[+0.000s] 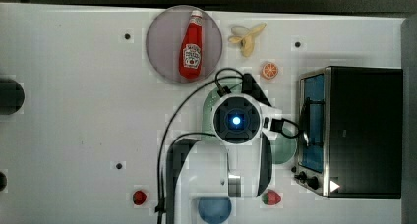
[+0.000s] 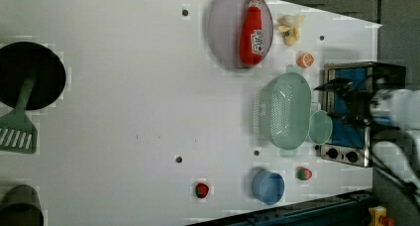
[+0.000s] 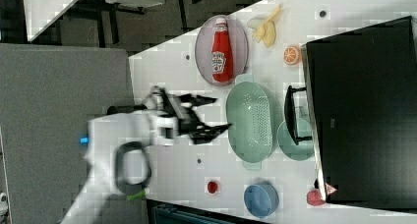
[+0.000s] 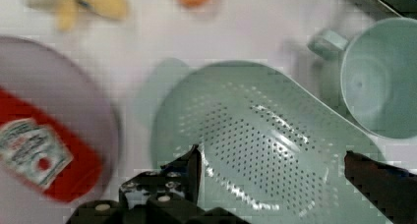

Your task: Drag strainer left to right.

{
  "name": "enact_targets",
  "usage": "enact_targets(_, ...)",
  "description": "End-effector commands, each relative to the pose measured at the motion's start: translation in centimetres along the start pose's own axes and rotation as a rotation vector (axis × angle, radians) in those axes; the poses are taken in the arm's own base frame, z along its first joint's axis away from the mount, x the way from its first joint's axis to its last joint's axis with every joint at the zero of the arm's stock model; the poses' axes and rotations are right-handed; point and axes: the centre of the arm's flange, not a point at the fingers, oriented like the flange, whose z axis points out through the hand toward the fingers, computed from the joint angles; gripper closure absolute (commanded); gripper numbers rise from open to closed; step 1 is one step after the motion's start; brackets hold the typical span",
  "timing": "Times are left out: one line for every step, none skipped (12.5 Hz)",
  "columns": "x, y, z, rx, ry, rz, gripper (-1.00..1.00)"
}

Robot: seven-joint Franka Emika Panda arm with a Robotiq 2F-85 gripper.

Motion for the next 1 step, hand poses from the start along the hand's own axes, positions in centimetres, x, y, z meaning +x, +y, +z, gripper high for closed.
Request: enact_targets(-0.86, 0.44, -8.96, 0.000, -0.004, -0.080, -1.00)
